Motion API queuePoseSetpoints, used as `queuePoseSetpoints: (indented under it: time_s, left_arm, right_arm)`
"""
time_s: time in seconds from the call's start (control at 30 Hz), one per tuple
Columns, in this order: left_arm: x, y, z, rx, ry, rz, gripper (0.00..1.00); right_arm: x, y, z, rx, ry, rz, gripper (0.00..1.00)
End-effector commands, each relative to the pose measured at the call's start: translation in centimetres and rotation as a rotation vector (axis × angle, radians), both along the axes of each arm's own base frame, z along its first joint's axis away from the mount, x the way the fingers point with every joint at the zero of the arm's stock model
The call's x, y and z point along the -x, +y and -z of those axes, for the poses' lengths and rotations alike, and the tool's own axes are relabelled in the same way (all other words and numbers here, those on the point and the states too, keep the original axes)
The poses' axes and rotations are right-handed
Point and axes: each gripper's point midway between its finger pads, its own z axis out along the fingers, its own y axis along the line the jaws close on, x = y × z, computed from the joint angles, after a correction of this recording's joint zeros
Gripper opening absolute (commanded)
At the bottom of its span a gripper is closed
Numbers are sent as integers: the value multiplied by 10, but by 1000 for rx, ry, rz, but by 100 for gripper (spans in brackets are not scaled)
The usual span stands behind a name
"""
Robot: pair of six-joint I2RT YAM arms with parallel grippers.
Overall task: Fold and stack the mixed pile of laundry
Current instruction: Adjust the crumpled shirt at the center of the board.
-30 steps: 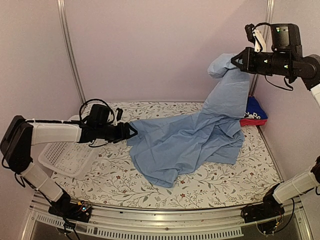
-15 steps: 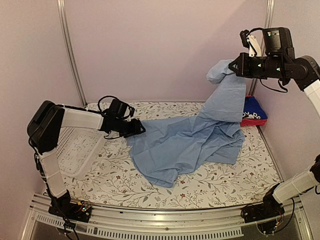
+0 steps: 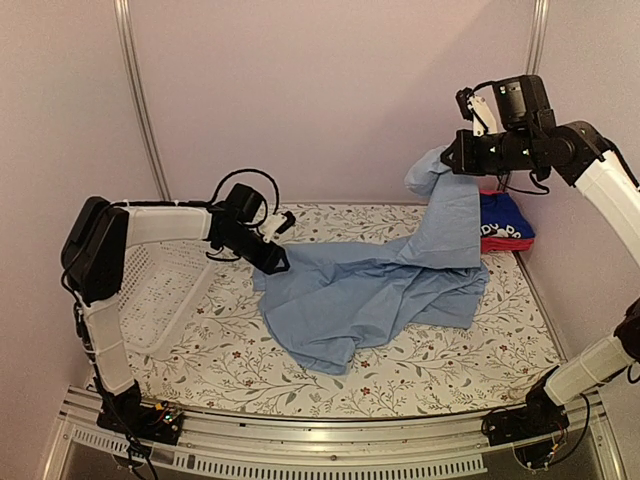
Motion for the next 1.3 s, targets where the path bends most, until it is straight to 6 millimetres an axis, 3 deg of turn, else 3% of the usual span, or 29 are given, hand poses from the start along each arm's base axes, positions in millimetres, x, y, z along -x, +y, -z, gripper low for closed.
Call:
queuePoseSetpoints:
  time_s: [0.0,0.43,0.63,0.73,0.77,0.9,1.1,1.23,1.27]
  left_arm:
    - [7,3,22,-79,-26,198,48]
    - [-14,18,67,-233,-52,271,42]
    - [-17,13,63,-205,-65,275,21]
    - [-20,9,53,-183,-80,269,5]
    - [-23,8,48,-180,-90,260,0]
    - [-34,8,18,-167,-143,209,0]
    - [-50,6,-64,-99,-296,128,0]
    - [-57,10,-120,-66,-389,61,0]
    - [-58,12,-134,-59,-413,41,0]
  right_arm:
    - [-6,0,-2,-44,-6,-5,0]
    - [-7,-12,3,-61,19,20,0]
    - [-8,-14,3,-62,23,22,0]
    - [-10,-15,3,-61,19,25,0]
    - [-11,-15,2,-61,16,28,0]
    - [-17,-22,-6,-52,-15,55,0]
    - [-33,-45,-34,-49,-105,120,0]
    - [-46,-62,-70,-57,-203,168,0]
    - [-47,-66,-90,-64,-253,182,0]
